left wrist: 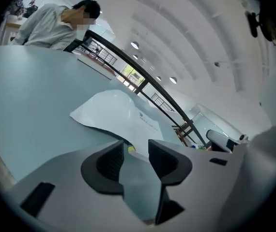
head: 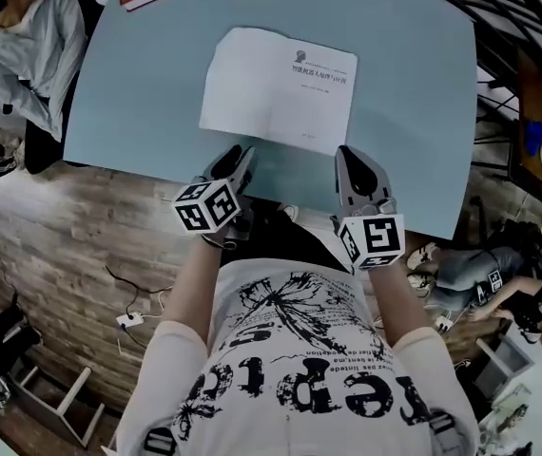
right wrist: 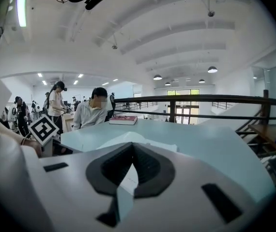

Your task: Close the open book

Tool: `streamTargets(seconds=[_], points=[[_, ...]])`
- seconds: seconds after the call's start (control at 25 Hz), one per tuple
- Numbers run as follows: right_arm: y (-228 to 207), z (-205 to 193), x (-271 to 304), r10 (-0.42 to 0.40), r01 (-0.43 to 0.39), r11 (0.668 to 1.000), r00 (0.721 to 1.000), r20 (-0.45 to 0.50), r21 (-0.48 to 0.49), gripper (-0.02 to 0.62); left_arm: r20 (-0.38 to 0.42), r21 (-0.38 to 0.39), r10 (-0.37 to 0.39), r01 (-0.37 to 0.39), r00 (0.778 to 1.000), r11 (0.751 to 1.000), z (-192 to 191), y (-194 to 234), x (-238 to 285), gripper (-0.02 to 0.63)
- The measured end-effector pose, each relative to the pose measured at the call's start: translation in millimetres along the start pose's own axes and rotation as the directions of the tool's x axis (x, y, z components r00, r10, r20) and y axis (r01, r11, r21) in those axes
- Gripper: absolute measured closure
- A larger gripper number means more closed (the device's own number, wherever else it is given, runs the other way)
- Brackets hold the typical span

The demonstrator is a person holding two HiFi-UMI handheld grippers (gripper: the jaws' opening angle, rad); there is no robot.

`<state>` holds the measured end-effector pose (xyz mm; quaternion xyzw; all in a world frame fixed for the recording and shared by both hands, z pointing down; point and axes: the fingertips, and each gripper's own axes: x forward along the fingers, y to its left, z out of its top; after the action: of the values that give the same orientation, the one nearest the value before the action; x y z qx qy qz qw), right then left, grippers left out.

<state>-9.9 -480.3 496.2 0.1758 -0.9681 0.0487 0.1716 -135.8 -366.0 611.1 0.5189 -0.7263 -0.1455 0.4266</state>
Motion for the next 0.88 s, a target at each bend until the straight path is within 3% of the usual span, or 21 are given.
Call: streamTargets(seconds=[0.32,0.52,0.8,0.88], points=[[2.5,-18.7,15.8,0.008,-0.009,1.000,0.999,-0.042,-0.020,0.584,0.030,-0.180,0.015,-0.009,0.999,0.984,7.3,35.3,29.5,0.434],[6.7,-23.5,20.8,0.008,-0.010,0.999,0.999,-0.052,-0.040,0.584,0.058,-0.312,-0.020,0.037,0.998,0.949,14.5,36.7,39.6,0.437],[4.8,-24.9,17.8,-0.016,0.012,0.998,0.997,-0.069,-0.061,0.584,0.115,-0.467,-0.016,0.068,0.993,0.882,17.4,43.4,39.6,0.554],[1.2,-25.0,13.7,-0.029,0.024,0.998,0.996,-0.081,-0.062,0.584,0.132,-0.469,-0.016,0.077,0.991,0.880,18.5,38.9,37.3,0.571]])
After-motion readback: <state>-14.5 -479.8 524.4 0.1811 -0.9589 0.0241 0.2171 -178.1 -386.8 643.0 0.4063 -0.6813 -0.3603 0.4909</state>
